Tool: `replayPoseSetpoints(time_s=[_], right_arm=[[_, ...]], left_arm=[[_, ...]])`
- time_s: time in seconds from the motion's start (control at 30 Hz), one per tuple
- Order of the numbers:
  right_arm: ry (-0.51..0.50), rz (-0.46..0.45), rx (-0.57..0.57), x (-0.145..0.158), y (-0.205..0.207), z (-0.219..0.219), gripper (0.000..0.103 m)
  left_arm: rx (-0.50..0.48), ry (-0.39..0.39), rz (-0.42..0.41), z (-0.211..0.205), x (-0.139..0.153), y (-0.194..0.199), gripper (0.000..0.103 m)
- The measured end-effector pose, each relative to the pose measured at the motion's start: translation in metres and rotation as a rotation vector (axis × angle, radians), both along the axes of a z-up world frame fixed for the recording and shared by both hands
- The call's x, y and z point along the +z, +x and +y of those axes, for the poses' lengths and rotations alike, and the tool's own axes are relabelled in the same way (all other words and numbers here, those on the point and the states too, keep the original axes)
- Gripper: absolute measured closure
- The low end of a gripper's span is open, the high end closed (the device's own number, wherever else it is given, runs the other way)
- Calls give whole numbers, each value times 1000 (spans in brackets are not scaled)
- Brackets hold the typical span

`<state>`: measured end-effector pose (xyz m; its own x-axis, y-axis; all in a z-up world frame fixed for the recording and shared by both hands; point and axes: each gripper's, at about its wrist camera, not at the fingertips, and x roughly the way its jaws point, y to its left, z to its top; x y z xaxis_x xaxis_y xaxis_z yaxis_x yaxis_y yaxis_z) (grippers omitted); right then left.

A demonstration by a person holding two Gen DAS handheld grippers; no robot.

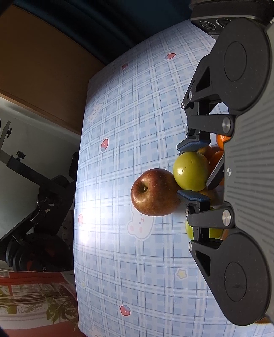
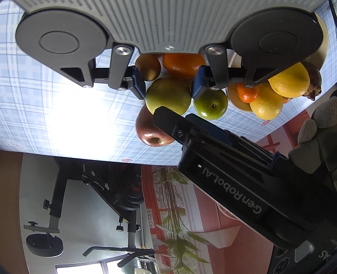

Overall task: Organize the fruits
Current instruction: 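Move the left tool to the yellow-green apple and close on it, then carry the yellow-green apple with the left tool onto the plate and open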

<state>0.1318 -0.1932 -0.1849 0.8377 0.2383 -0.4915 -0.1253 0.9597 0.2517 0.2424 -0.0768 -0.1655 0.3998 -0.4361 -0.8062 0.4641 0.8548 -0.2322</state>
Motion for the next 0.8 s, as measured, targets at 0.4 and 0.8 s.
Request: replayPoseSetpoints(time_s=[0.4, 0.8], right_arm=[[15, -40, -14, 1, -13, -2, 53], [67, -75, -8, 14, -34, 3, 53]], left_arm=[[-12, -2, -6, 0, 3, -6, 64], [-37, -16, 6, 12, 20, -16, 64]])
